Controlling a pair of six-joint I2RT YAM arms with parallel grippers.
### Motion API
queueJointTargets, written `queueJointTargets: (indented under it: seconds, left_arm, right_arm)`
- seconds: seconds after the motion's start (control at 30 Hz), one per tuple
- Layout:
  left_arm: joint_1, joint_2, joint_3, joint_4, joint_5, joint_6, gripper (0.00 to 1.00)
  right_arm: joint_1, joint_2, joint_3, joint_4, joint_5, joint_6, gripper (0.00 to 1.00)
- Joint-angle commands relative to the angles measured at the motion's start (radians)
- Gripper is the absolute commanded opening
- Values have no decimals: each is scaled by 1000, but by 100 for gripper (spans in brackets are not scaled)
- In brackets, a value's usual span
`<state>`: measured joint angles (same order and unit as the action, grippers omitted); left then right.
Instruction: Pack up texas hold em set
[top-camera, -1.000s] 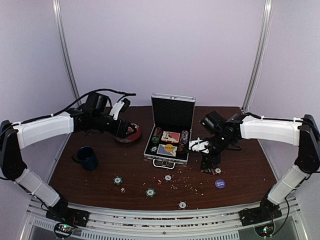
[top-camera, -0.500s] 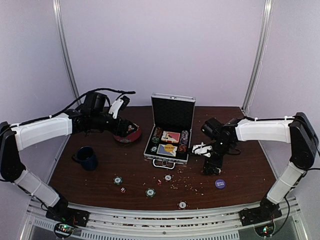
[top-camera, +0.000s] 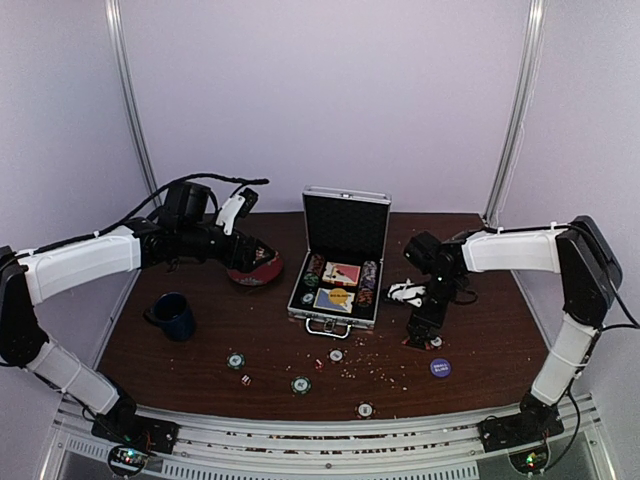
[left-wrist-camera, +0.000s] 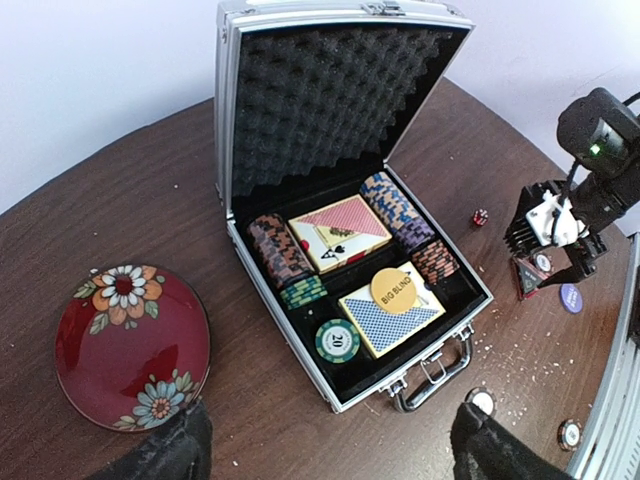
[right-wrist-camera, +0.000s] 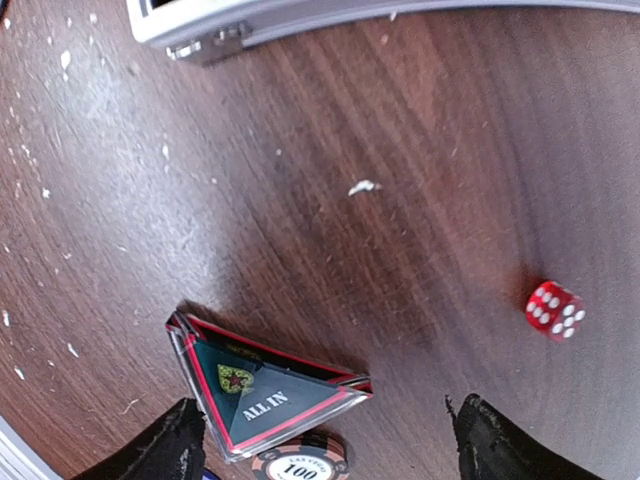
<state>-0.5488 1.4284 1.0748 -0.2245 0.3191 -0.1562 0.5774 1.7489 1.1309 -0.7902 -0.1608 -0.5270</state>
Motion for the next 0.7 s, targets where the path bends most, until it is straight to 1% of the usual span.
queueJointTargets:
  seconds: [0.0,0.17,0.5,0.67]
  left_arm:
    - [1,-16,-2,52,29,-3,84]
    - [2,-16,-2,51,35,1,84]
    - [2,-17,-1,51,52,2,84]
    - [1,-17,-2,52,52,2,83]
  right_arm:
    - [-5,33,21,-53,-42,-29,86]
    - [-5,66,38,-86,-84,-50,86]
    - [-4,103,54,-74,-68,-42,83]
    - [5,95,28,-60,-30,-42,79]
